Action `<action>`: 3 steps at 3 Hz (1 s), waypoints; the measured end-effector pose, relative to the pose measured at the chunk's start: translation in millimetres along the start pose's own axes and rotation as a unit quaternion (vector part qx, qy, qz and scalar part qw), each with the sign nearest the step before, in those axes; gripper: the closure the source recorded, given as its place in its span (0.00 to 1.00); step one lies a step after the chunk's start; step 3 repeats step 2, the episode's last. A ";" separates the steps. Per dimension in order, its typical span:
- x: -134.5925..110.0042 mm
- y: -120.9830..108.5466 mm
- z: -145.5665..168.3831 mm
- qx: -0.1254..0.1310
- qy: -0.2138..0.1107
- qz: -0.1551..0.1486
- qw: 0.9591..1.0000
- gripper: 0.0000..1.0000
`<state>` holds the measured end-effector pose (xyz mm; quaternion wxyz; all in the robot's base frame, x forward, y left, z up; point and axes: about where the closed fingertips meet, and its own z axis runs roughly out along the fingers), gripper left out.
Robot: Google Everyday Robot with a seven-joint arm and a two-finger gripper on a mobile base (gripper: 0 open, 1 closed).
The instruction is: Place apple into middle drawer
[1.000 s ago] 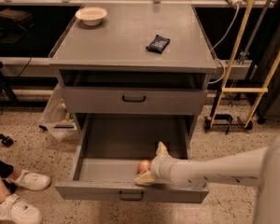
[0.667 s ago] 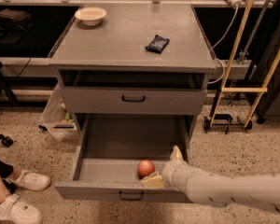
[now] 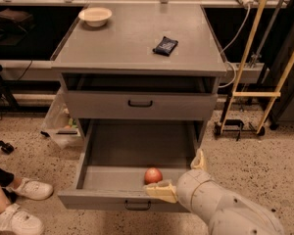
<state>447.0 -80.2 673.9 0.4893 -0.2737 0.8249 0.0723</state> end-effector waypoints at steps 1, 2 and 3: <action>-34.3 15.6 -58.0 0.055 -0.042 -0.024 0.997 0.00; -50.2 0.4 -89.2 0.104 -0.067 -0.023 0.992 0.00; -50.2 0.4 -89.2 0.104 -0.067 -0.023 0.992 0.00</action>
Offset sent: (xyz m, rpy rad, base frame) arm -0.0348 0.0065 0.0498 -0.0271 -0.1095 -0.0429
